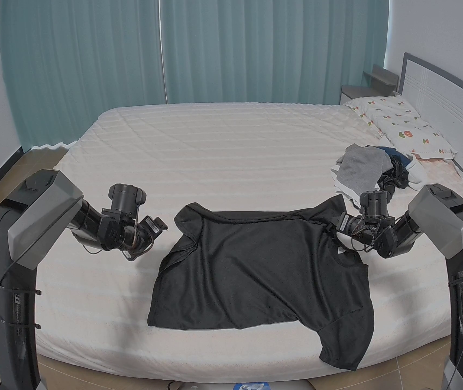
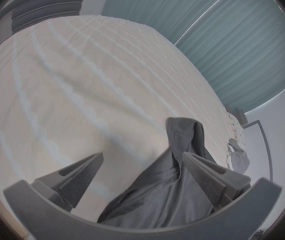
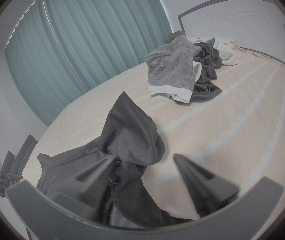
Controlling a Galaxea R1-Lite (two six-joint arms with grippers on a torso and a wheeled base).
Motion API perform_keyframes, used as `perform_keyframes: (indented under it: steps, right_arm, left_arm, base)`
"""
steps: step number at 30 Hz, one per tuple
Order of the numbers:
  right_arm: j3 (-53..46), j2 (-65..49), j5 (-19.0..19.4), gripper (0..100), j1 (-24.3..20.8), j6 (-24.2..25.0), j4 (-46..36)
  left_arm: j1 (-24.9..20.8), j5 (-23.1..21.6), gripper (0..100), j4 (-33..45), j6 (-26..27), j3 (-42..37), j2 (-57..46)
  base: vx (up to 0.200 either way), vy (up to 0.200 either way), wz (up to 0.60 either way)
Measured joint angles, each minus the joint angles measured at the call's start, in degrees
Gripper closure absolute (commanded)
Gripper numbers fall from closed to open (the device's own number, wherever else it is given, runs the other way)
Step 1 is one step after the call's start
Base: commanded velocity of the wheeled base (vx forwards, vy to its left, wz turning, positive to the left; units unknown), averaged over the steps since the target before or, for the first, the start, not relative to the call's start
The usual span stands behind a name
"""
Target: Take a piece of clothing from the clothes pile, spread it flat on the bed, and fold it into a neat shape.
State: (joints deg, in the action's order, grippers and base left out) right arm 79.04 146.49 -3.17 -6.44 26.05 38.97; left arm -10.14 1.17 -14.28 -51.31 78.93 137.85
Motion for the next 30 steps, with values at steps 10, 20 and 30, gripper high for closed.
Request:
perform_keyframes:
  steps: [10,20,30]
  right_arm:
    - [-0.62,-0.02,1.23,100,1.43,-0.2,-0.06]
    - [4.34,-0.3,3.41,100,5.84,-0.2,1.67]
    - [11.03,2.82,3.52,0,6.34,-0.62,-0.77]
  left_arm:
    - [-0.35,-1.22,0,-13.18,-1.87,-17.42,-4.36]
    - [-1.23,-1.28,0,-24.13,-2.12,-27.95,-6.05]
    - [-1.56,-1.27,0,-24.97,-2.12,-30.59,-6.07]
  base:
    - [0.0,0.0,0.0]
    - [0.0,0.0,0.0]
    - [0.0,0.0,0.0]
